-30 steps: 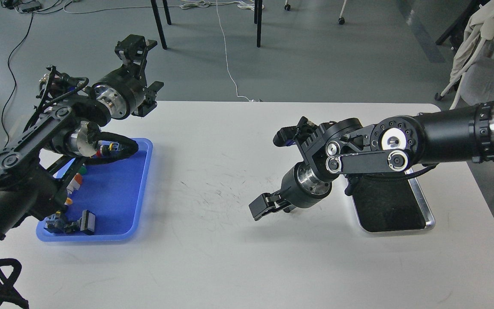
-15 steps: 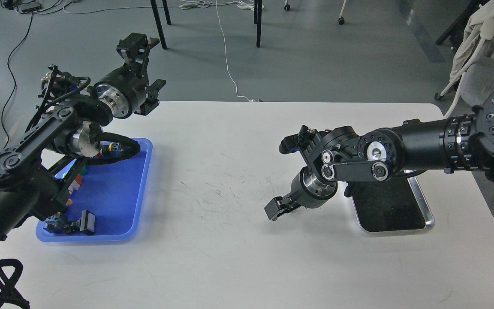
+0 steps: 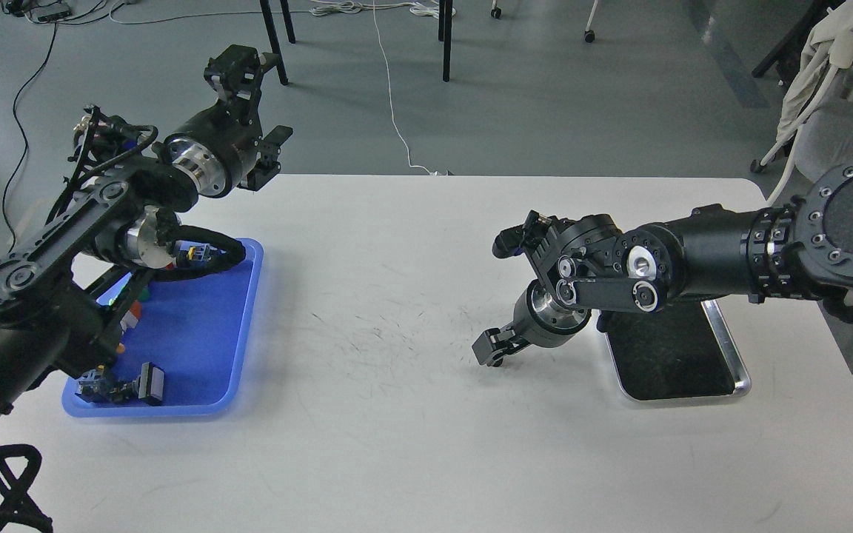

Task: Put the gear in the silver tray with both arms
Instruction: 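Grasp the gear with the right gripper and release the left gripper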

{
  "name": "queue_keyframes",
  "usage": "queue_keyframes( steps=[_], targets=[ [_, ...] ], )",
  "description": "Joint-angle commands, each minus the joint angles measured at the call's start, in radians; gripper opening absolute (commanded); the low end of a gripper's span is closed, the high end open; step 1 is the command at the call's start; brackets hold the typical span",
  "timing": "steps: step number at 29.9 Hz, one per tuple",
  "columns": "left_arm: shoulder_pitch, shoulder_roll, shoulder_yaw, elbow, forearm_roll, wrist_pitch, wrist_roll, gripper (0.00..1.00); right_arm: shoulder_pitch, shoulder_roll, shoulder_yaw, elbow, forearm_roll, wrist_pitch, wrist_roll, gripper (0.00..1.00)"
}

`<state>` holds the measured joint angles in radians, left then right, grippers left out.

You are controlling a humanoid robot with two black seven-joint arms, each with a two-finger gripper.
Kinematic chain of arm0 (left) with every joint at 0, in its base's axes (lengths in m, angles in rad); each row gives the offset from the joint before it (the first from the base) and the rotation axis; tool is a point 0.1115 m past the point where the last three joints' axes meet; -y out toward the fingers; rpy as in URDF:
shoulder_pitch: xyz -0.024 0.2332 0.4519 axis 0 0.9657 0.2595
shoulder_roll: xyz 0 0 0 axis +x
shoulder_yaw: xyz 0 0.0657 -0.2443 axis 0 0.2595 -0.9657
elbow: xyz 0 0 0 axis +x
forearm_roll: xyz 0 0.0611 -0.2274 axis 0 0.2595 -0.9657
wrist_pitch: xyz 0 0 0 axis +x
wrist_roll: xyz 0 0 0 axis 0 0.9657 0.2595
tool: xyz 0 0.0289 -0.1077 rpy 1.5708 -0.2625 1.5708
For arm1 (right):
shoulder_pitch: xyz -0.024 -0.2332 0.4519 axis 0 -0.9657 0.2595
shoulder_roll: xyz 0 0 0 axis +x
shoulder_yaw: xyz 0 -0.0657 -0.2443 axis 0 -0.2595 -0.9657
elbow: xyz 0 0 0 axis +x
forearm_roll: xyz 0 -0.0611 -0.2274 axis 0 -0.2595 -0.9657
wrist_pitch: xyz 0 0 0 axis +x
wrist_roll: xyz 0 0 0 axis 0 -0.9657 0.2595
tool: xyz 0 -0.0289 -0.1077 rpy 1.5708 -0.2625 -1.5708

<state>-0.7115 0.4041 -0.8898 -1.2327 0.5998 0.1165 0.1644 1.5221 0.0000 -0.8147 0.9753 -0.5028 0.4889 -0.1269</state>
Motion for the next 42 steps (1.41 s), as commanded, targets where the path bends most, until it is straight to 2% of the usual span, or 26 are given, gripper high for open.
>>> queue_keyframes(
  steps=[1,42],
  targets=[
    [0.0,0.001,-0.001,-0.007,0.0,0.0,0.0,0.98,-0.003,0.0,0.0,-0.003,0.007,0.0,0.001,0.81],
    [0.0,0.002,-0.001,-0.007,0.002,0.002,-0.003,0.98,-0.039,0.0,0.051,-0.021,0.102,0.0,0.004,0.77]
  ],
)
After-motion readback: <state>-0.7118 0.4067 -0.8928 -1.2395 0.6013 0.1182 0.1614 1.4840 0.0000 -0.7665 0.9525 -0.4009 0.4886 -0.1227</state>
